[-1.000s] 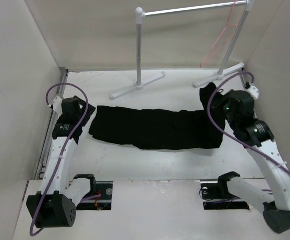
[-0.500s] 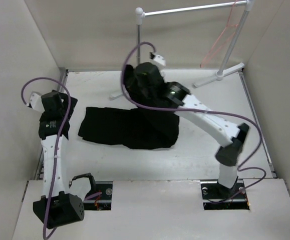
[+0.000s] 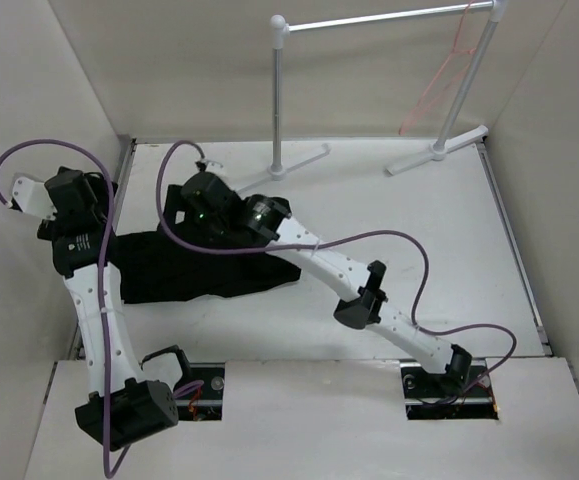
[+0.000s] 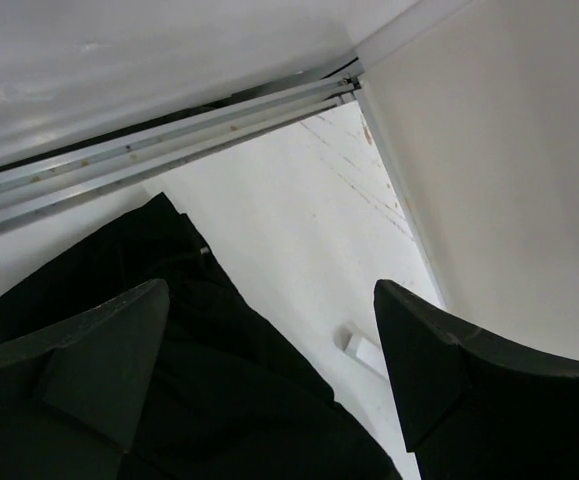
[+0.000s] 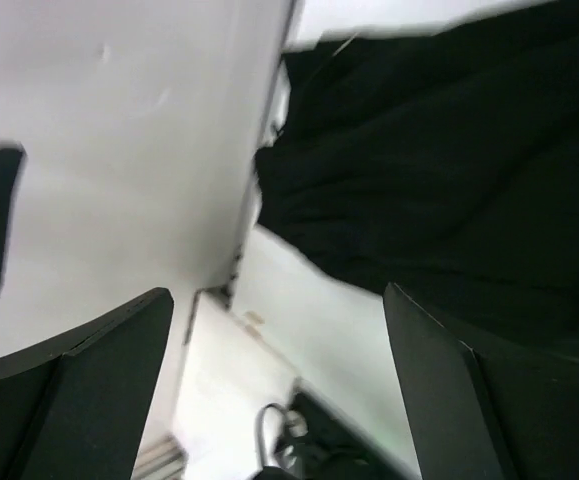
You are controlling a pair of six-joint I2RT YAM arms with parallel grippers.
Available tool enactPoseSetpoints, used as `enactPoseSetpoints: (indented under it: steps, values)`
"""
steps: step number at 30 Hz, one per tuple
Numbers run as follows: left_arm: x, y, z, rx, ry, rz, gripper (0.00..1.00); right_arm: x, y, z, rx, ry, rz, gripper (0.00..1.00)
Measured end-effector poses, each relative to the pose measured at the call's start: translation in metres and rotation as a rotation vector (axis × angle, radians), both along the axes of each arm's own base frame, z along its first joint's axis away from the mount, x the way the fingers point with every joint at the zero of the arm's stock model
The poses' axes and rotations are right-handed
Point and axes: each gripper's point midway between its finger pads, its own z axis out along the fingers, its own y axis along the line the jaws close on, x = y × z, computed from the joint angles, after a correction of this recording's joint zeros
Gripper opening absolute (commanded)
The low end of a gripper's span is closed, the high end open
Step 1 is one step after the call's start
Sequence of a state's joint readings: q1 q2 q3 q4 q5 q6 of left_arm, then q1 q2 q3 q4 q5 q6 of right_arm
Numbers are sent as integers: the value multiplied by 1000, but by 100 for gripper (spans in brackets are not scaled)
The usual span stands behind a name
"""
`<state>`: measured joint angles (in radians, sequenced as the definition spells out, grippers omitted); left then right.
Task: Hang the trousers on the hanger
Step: Fold the trousers at the center of the board.
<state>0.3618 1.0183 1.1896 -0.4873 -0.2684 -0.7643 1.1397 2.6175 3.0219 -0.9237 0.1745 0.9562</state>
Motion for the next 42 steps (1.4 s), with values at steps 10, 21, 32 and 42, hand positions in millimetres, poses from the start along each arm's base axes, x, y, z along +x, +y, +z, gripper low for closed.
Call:
enactPoseSetpoints:
  steps: [10, 21, 32, 42]
  values:
    - [6, -26, -99, -47, 206, -96, 82, 102, -168, 74, -236, -192, -248, 21]
    - [22, -162, -164, -67, 326, -519, 78, -39, -250, 248, -130, -506, -146, 8]
    - [135, -296, -107, 75, 229, -897, 65, -83, -354, 235, -280, -520, -305, 12]
    - [167, -306, -119, 142, 299, -1013, 70, -60, -356, 45, -224, -283, -203, 61]
